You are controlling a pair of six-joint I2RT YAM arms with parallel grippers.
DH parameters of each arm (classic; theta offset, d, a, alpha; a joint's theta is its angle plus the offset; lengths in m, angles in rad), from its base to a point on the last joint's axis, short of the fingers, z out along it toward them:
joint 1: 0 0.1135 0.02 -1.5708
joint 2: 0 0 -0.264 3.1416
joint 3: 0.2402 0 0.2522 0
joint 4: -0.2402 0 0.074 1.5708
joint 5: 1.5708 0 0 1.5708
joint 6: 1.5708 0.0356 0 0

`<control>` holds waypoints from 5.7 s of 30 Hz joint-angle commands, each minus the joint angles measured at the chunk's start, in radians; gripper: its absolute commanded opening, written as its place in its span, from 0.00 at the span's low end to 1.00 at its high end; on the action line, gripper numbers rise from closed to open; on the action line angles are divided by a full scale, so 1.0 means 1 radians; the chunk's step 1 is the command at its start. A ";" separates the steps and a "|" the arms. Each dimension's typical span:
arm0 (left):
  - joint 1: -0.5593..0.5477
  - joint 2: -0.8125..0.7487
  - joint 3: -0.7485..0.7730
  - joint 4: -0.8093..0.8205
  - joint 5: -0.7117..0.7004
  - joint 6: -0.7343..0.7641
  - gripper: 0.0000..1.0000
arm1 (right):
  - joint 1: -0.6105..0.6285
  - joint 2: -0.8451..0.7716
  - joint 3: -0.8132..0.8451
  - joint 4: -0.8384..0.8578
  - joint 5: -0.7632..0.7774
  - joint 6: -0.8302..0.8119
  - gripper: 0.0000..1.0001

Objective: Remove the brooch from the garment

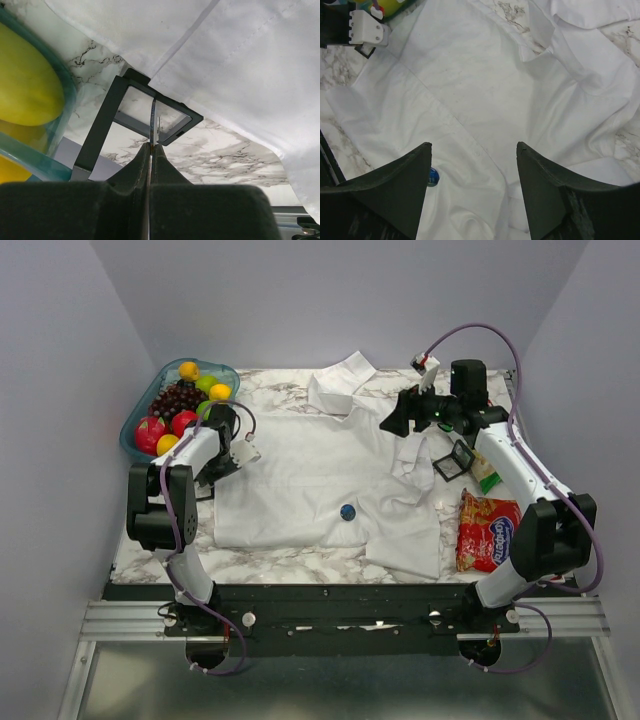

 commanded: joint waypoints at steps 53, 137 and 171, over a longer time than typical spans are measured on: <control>-0.063 -0.025 -0.118 0.031 -0.154 -0.023 0.36 | -0.003 -0.006 -0.026 -0.004 0.009 -0.022 0.77; -0.081 0.217 0.164 0.251 1.277 -0.971 0.53 | 0.527 0.032 -0.467 0.193 0.359 -1.064 0.25; -0.081 0.226 0.172 0.215 1.274 -0.939 0.53 | 0.509 0.106 -0.388 -0.003 0.187 -1.493 0.14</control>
